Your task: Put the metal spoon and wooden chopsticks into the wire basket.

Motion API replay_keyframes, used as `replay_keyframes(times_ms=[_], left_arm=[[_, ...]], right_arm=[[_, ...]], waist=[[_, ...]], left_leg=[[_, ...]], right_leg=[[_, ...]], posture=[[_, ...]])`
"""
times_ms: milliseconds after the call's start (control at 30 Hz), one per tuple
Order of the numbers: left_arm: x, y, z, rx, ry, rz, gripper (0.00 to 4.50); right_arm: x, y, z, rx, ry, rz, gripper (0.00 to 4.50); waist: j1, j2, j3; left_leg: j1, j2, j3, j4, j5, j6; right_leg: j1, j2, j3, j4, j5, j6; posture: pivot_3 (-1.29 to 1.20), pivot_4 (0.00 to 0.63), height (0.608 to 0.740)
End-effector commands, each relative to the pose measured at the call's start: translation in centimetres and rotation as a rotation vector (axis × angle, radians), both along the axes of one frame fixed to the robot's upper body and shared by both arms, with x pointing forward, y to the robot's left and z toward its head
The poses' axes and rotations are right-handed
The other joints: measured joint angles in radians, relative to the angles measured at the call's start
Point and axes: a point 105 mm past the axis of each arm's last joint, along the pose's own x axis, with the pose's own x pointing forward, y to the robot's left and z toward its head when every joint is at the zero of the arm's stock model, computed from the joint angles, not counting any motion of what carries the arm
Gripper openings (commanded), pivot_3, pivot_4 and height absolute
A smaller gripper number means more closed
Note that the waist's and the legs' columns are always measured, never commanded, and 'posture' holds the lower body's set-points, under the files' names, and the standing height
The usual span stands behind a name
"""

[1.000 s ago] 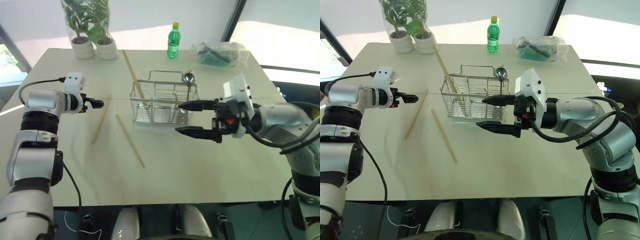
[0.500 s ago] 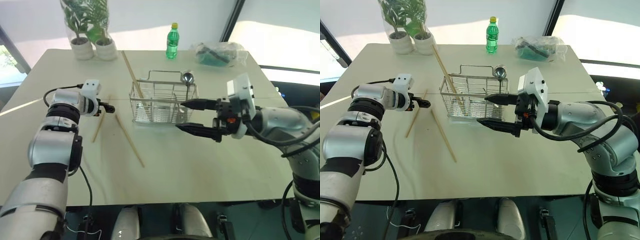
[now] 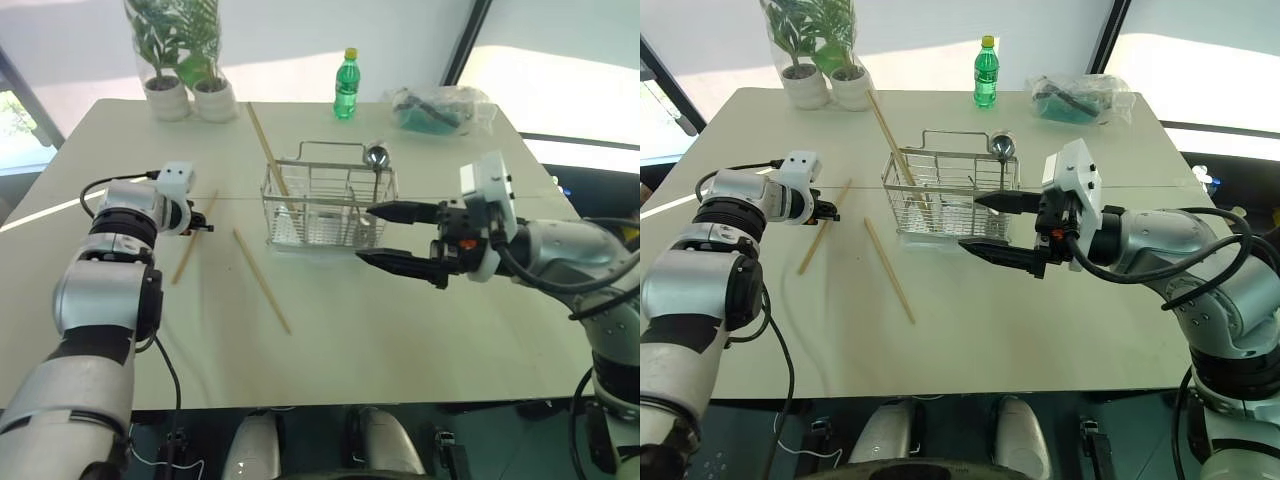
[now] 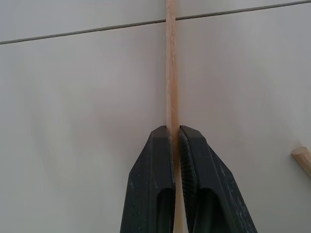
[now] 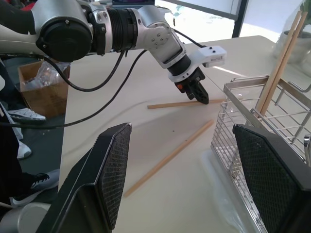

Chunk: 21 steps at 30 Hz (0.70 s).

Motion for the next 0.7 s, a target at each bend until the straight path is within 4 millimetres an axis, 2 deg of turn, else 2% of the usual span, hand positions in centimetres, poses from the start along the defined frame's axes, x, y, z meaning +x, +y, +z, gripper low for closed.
replay_keyframes(times_ms=[33, 133, 233, 367, 467, 600, 700], left_arm=[[-0.8, 1.2, -1.2, 0.024, 0.047, 0.062, 0.07], [-0.1, 2.4, 0.2, 0.05, -0.039, 0.101, 0.07], [1.4, 3.1, 3.2, 0.034, -0.231, 0.122, 0.07], [2.6, 3.1, 10.6, -0.053, -0.625, 0.032, 0.07], [2.0, 3.0, 14.3, -0.096, -0.806, -0.025, 0.07], [-0.6, 0.2, 21.0, -0.326, -1.066, -0.166, 0.07], [-3.8, -3.8, 26.2, -0.47, -1.231, -0.363, 0.07]], right_arm=[[-0.2, -0.4, 1.0, 0.005, -0.046, -0.002, 3.45], [-0.1, -0.7, 1.0, 0.0, -0.042, -0.01, 3.45], [0.0, -1.1, 1.0, -0.01, -0.043, -0.018, 3.45], [0.1, -1.6, 1.2, -0.017, -0.046, -0.035, 3.45], [0.0, -1.9, 1.2, -0.022, -0.045, -0.04, 3.45], [-0.9, -2.4, 1.0, -0.025, -0.055, -0.003, 3.45], [-0.8, -2.6, 0.8, -0.023, -0.056, -0.013, 3.45]], waist=[[0.0, 0.0, 0.0], [-0.002, 0.0, 0.0], [-0.006, 0.0, 0.0], [0.0, -0.002, 0.002], [0.003, -0.002, 0.002], [0.003, -0.002, 0.002], [0.002, -0.003, 0.002]], left_leg=[[0.0, 0.0, 0.0, 0.0, 0.0, 0.0], [0.0, 0.0, 0.0, 0.0, 0.0, 0.0], [0.0, 0.0, 0.0, 0.0, 0.0, 0.0], [-0.002, 0.001, 0.0, 0.0, 0.0, 0.0], [-0.003, 0.0, 0.0, 0.0, 0.0, 0.0], [-0.003, -0.002, 0.0, 0.002, 0.0, 0.0], [-0.003, -0.002, 0.0, 0.004, 0.0, 0.0]], right_leg=[[0.0, 0.0, 0.0, 0.0, 0.0, 0.0], [0.0, 0.0, 0.0, 0.001, 0.0, 0.0], [-0.001, 0.0, 0.0, 0.001, 0.0, 0.0], [-0.003, 0.0, 0.0, 0.002, 0.0, 0.0], [-0.002, -0.002, -0.001, 0.001, 0.001, 0.0], [0.001, -0.004, -0.001, -0.002, 0.001, 0.001], [0.002, -0.004, -0.001, -0.003, 0.003, 0.004]], posture=[[0.0, 0.15, 0.717], [0.0, 0.15, 0.717], [0.0, 0.15, 0.717], [0.0, 0.15, 0.717], [0.0, 0.15, 0.717], [0.0, 0.15, 0.717], [0.0, 0.15, 0.717]])
